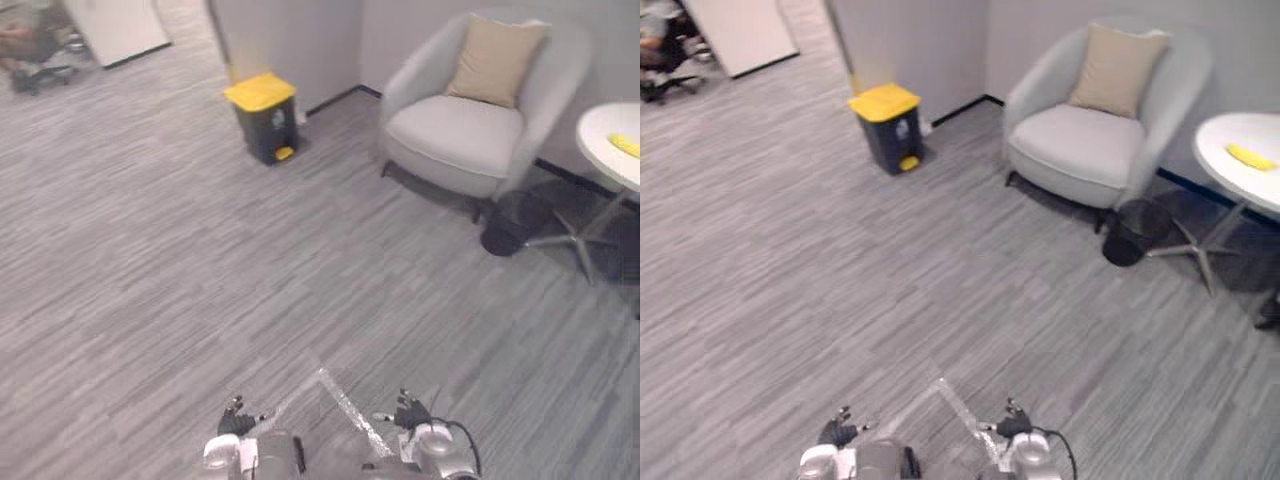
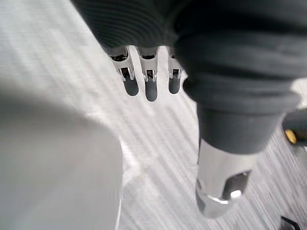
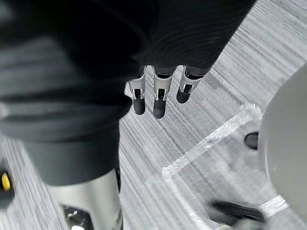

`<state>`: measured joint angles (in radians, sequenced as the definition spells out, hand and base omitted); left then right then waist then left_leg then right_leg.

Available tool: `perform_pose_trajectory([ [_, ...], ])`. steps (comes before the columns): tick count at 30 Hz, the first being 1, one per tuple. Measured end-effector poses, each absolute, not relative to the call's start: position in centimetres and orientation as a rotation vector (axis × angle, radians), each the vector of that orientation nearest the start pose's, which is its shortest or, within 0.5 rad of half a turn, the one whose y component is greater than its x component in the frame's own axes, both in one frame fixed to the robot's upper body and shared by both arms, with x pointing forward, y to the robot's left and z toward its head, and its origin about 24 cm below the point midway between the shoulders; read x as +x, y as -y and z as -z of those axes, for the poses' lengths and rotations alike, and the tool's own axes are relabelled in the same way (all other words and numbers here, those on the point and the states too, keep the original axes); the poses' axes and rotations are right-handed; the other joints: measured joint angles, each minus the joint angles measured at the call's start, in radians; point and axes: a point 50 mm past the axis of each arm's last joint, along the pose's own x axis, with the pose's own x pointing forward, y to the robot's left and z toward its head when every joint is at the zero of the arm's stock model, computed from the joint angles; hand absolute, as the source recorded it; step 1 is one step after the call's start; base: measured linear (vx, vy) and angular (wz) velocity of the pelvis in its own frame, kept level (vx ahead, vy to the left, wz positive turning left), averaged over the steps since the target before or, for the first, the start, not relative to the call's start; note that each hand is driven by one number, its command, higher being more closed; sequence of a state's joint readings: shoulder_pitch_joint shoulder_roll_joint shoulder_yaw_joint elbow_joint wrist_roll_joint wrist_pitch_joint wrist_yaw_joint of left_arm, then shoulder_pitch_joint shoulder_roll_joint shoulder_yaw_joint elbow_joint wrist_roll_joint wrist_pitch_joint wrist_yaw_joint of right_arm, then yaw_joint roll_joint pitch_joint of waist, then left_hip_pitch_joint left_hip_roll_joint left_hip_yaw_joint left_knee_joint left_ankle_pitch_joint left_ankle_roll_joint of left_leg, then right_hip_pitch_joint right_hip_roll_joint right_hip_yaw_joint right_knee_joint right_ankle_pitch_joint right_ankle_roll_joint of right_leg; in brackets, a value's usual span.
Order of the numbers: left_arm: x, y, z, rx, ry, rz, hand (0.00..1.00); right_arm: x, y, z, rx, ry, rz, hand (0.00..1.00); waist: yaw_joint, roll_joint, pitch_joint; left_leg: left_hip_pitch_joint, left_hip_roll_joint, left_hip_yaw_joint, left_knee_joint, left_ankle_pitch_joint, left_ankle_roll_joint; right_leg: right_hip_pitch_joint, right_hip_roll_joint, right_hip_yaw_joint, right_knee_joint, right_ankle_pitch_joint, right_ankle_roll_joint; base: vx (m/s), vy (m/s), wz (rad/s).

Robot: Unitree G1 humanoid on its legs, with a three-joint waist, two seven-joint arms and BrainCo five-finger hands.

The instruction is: Organize the slippers on the shoe rack

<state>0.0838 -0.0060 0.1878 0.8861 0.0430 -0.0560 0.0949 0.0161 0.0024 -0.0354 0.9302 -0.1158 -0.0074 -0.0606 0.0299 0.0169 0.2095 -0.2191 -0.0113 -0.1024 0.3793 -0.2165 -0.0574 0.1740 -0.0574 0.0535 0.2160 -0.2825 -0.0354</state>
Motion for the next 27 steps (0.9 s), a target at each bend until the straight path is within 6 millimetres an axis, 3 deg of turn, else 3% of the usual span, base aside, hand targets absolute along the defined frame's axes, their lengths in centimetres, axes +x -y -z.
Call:
perform_pose_trajectory([
  [1,12.5,-18.1,14.5,-0.016,-0.923,-0.271,0.00,14.4,15.7,14.4,-0.116,-0.940,0.038,0.00,0.005,0.015,-0.010,-0.001,0.009,-0.043,-0.036,0.025,0.012,0.006,0.007,0.043,0.012,-0.034,0.024,0.41,0.343,-1.29],
  [2,12.4,-18.1,14.6,-0.021,-0.924,-0.275,0.00,14.2,15.7,14.5,-0.116,-0.943,0.038,0.00,0.011,0.021,-0.016,-0.002,0.025,-0.032,-0.014,0.080,-0.016,0.007,0.011,0.075,0.031,-0.062,0.040,0.43,0.421,-1.24],
  [5,12.0,-19.5,14.5,-0.006,-0.923,-0.318,0.00,13.5,13.8,14.7,-0.099,-0.961,-0.018,0.00,0.031,-0.047,-0.057,0.048,0.018,0.138,0.041,0.018,0.026,-0.051,-0.048,0.182,0.180,-0.076,0.076,0.43,0.445,-1.38],
  [6,11.9,-19.7,14.5,-0.002,-0.929,-0.321,0.00,13.5,13.5,14.7,-0.093,-0.961,-0.026,0.00,0.029,-0.051,-0.061,0.061,0.020,0.165,0.040,0.009,0.034,-0.064,-0.057,0.178,0.204,-0.068,0.088,0.22,0.243,-1.19],
  [7,11.7,-19.9,14.6,0.005,-0.940,-0.326,0.00,13.3,12.8,14.8,-0.080,-0.964,-0.042,0.00,0.030,-0.058,-0.068,0.100,0.023,0.217,0.015,0.002,0.045,-0.086,-0.082,0.137,0.243,-0.052,0.103,0.24,0.267,-1.16],
  [9,11.4,-19.8,14.8,0.007,-0.957,-0.321,0.00,13.3,12.7,14.9,-0.080,-0.973,-0.058,0.00,0.037,-0.051,-0.071,0.181,0.032,0.278,-0.061,0.006,0.053,-0.105,-0.133,-0.043,0.251,-0.049,0.108,0.23,0.266,-1.10],
  [10,11.1,-19.6,15.0,0.015,-0.975,-0.305,0.00,13.3,12.7,15.0,-0.091,-0.979,-0.066,0.00,0.028,-0.041,-0.078,0.225,0.040,0.301,-0.109,0.013,0.062,-0.101,-0.153,-0.189,0.227,-0.049,0.106,0.18,0.199,-0.71],
  [12,11.2,-19.2,15.2,0.049,-0.993,-0.253,0.00,13.3,12.8,15.0,-0.118,-0.977,-0.080,0.00,0.019,-0.030,-0.085,0.264,0.054,0.329,-0.159,0.021,0.067,-0.091,-0.131,-0.329,0.123,-0.030,0.089,0.13,0.106,-0.53],
  [13,11.2,-19.2,15.2,0.055,-0.993,-0.247,0.00,13.3,12.8,15.1,-0.118,-0.980,-0.081,0.00,0.019,-0.031,-0.086,0.274,0.053,0.338,-0.170,0.023,0.067,-0.087,-0.123,-0.347,0.084,-0.009,0.084,0.07,0.023,-0.47],
  [14,11.3,-19.2,15.2,0.065,-0.992,-0.235,0.00,13.2,12.9,15.2,-0.124,-0.989,-0.081,0.00,0.024,-0.036,-0.087,0.294,0.041,0.357,-0.189,0.026,0.064,-0.087,-0.104,-0.358,0.004,0.070,0.086,0.07,-0.025,-0.43],
  [19,10.9,-17.4,15.7,0.047,-1.026,-0.168,0.00,12.8,15.7,15.4,-0.182,-1.014,-0.038,0.00,0.017,0.020,-0.110,0.327,0.048,0.349,-0.268,0.066,0.037,-0.020,-0.055,-0.345,-0.164,0.153,0.086,0.09,-0.057,-0.24],
  [21,11.0,-17.3,15.6,0.050,-1.025,-0.157,0.00,12.6,16.1,15.5,-0.186,-1.023,-0.028,0.00,0.016,0.016,-0.107,0.328,0.053,0.342,-0.267,0.072,0.036,-0.005,-0.044,-0.347,-0.182,0.160,0.081,0.07,-0.083,0.06],
  [23,11.2,-17.6,15.5,0.058,-1.015,-0.158,0.00,12.7,16.7,15.5,-0.192,-1.023,-0.010,0.00,0.017,0.000,-0.093,0.319,0.063,0.341,-0.207,0.068,0.031,0.011,-0.044,-0.346,-0.186,0.160,0.080,0.00,-0.082,0.04],
  [25,11.9,-18.0,15.2,0.061,-0.986,-0.170,0.00,12.7,17.1,15.5,-0.177,-1.021,0.020,0.00,0.022,-0.011,-0.062,0.269,0.091,0.341,-0.048,0.052,0.008,0.030,-0.039,-0.323,-0.187,0.161,0.078,-0.02,-0.091,-0.30],
  [27,12.4,-18.2,14.9,0.041,-0.963,-0.199,0.00,12.8,17.2,15.4,-0.170,-1.017,0.032,0.00,0.033,-0.013,-0.041,0.208,0.115,0.338,0.121,0.049,0.011,0.033,-0.037,-0.272,-0.185,0.164,0.071,0.00,-0.002,-0.77],
])
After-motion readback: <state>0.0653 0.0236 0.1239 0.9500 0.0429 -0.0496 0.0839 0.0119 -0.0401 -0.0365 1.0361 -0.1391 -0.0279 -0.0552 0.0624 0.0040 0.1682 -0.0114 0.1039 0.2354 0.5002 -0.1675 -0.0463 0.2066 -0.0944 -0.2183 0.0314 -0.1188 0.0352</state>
